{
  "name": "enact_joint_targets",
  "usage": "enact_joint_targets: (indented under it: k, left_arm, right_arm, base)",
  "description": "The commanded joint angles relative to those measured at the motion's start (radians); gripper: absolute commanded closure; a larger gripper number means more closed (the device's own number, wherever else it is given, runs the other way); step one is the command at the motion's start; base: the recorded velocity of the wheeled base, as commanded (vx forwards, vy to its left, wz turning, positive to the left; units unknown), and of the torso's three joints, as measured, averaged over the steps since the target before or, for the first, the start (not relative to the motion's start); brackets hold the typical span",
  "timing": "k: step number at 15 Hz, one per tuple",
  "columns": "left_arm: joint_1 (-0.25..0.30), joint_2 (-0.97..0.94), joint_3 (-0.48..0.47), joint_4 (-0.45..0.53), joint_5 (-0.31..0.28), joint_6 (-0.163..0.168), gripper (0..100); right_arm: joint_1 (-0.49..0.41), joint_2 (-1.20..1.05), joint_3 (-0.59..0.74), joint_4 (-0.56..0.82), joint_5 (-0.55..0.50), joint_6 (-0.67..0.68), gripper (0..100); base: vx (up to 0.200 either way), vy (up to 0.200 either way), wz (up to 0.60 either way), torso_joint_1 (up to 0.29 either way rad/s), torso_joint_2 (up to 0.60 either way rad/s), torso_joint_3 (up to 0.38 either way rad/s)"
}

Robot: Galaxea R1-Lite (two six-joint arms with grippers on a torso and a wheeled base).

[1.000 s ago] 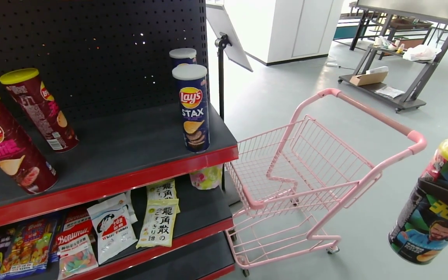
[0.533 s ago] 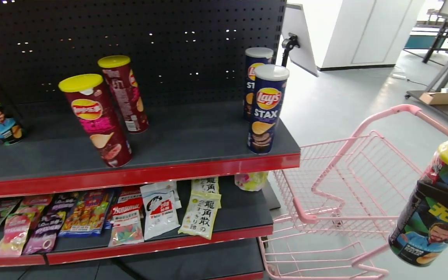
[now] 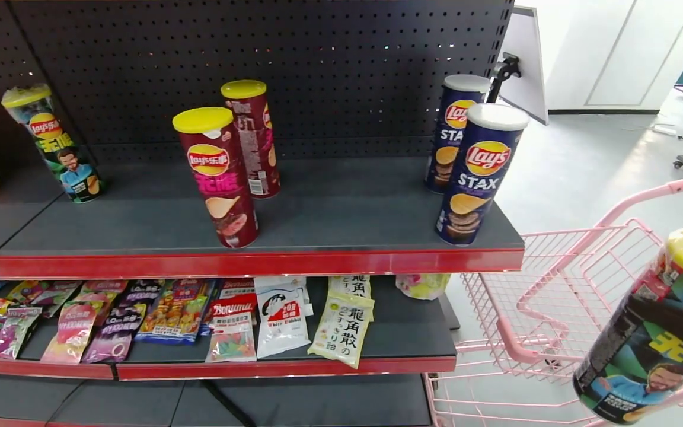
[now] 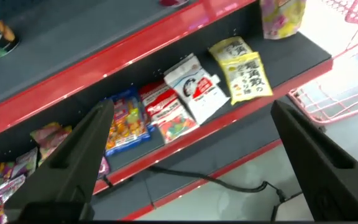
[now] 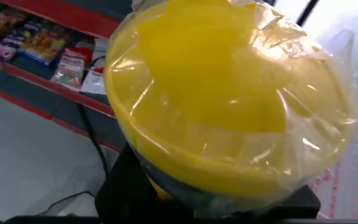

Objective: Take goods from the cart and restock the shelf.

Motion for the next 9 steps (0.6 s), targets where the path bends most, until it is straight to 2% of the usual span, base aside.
enact_joint_targets:
  k: [1, 3, 5, 9]
  left_arm:
    - [0.000, -0.001, 0.000, 0.000, 0.000, 0.000, 0]
    - [0.000, 0.000, 0.000, 0.000, 0.000, -0.001, 0]
    - [0.000, -0.001, 0.000, 0.000, 0.000, 0.000, 0]
    - [0.000, -0.005, 0.003, 0.000, 0.000, 0.000, 0]
  right_arm:
    - [0.001, -0.034, 0.018, -0.001, 0.021, -0.011, 100]
    - [0.002, -0.029, 0.012, 0.002, 0.026, -0.043, 100]
    - [0.045, -0.034, 0.018, -0.001, 0.104, -0.040, 100]
    - [0.053, -0.054, 0.032, -0.001, 0.115, -0.039, 100]
  base:
    - [0.000, 0.200, 0.00, 0.002, 0.01, -0.002]
    - [0.000, 0.200, 0.00, 0.002, 0.00, 0.002]
    - [0.000, 0.200, 0.00, 0.000, 0.00, 0.005]
    - [0.000, 0.200, 0.00, 0.005, 0.00, 0.000]
